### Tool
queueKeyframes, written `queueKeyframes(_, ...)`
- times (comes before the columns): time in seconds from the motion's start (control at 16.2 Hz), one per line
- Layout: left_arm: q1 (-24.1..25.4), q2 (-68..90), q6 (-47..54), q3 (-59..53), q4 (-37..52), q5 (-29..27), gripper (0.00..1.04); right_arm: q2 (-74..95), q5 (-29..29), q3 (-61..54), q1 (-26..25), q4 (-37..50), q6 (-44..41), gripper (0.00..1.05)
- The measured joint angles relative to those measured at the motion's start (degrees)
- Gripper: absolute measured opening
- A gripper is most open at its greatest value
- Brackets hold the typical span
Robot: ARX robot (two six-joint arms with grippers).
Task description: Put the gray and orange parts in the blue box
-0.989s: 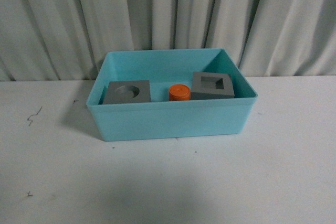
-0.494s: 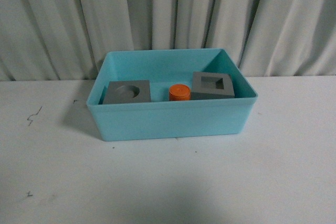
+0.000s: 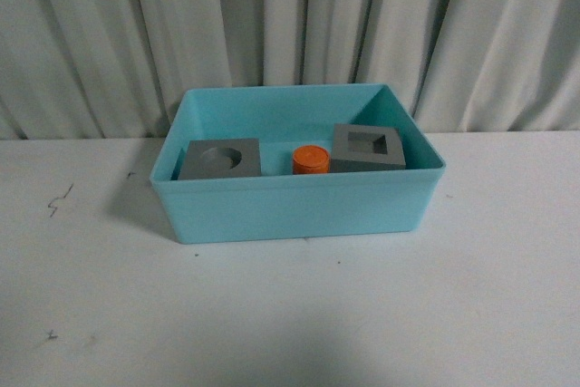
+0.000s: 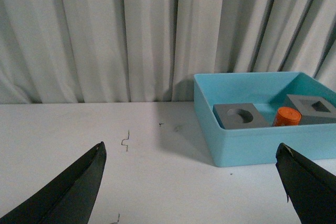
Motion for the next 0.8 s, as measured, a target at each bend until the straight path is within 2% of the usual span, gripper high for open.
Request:
queueKeyframes(0.06, 0.00, 0.00, 0.00, 0.00, 0.02, 0.00, 0.98, -0.87, 0.00, 0.00, 0.00, -1.60, 0.00, 0.02)
queueKeyframes(0.12, 0.00, 0.00, 0.00, 0.00, 0.02, -0.02, 0.98, -6.14, -0.07, 0.04, 0.00, -9.44, 0.00, 0.02)
queueKeyframes(0.19, 0.00, 0.00, 0.00, 0.00, -0.04, 0.04, 0.98, -10.14, -0.02, 0.04, 0.00, -9.92, 0.00, 0.02)
queueKeyframes(0.8, 0.00, 0.00, 0.00, 0.00, 0.00, 0.00, 0.98, -10.08, 0.00, 0.02, 0.00, -10.82, 0.00, 0.02)
